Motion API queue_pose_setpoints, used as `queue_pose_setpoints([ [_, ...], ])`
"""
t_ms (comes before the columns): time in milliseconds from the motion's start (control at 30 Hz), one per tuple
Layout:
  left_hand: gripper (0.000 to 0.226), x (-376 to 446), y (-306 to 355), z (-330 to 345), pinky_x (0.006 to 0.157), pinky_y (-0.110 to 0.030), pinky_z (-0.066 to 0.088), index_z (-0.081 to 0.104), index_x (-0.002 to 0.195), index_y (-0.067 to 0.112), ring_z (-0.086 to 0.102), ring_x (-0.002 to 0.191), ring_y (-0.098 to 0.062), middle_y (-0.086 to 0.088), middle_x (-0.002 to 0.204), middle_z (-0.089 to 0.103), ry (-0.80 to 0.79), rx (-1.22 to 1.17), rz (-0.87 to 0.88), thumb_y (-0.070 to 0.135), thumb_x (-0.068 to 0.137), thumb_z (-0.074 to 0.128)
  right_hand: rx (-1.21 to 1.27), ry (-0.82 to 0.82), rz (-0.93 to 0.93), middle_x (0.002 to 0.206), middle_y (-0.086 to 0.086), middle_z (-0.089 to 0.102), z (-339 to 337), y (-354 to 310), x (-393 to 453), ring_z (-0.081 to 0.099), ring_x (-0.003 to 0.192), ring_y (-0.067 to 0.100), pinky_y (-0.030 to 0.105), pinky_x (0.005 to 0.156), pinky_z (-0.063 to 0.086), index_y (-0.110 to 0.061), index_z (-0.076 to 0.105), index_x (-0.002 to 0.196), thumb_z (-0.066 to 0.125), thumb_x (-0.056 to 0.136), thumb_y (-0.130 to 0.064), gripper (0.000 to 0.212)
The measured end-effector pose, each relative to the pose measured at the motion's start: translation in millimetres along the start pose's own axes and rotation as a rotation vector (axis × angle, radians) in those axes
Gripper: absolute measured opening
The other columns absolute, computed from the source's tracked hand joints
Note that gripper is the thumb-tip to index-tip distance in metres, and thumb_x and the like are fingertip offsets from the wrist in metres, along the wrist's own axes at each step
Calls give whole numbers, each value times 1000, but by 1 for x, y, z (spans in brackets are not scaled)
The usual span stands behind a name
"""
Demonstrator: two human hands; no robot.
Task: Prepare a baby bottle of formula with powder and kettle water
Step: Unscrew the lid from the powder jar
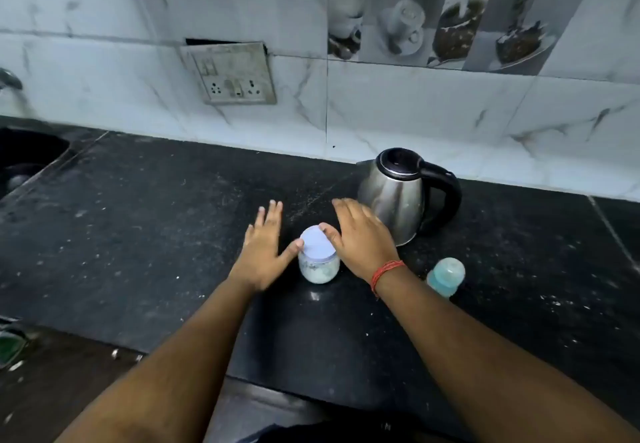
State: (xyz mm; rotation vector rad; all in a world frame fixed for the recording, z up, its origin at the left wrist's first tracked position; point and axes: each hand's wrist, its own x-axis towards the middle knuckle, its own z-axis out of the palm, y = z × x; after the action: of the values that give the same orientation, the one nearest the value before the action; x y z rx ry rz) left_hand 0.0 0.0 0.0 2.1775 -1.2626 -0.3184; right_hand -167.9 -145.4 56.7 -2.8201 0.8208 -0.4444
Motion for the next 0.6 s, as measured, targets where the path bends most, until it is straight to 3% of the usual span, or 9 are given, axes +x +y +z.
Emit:
queue_pose_setpoints([
  [167,115,-19,-12,23,130,-48,7,-5,165,24,-9,157,-8,12,172,-2,-163,-79,-15,81,81,49,-15,-165,-26,139,5,53,22,-12,-1,53,122,29,45,102,44,-17,44,144,39,97,-63,66],
  [367,124,-19,-2,40,129,-45,18,4,166,22,9,160,-16,4,173,13,-209,-246,-43,66,76,77,-85,-227,-52,138,3,51,32,-15,0,50,120,27,43,99,44,-17,36,149,53,85,-70,85],
  [433,119,-18,6,46,122,-42,36,12,164,23,33,152,-14,1,167,30,-197,-362,-68,56,73,82,-78,-219,-40,136,3,51,33,-16,1,50,118,26,42,99,44,-16,38,148,55,83,-70,86],
  [500,108,-18,17,51,102,-29,52,23,159,34,56,129,-5,7,153,47,-150,-478,-127,47,71,84,-72,-220,-24,132,3,52,32,-18,1,50,116,26,42,99,44,-15,42,144,57,80,-71,86],
  [600,85,-15,26,58,94,-18,49,39,135,53,57,121,3,22,135,56,-85,-588,-142,40,66,86,-99,-207,-19,122,4,55,29,-21,-1,51,110,26,42,96,47,-14,51,131,58,77,-71,79],
])
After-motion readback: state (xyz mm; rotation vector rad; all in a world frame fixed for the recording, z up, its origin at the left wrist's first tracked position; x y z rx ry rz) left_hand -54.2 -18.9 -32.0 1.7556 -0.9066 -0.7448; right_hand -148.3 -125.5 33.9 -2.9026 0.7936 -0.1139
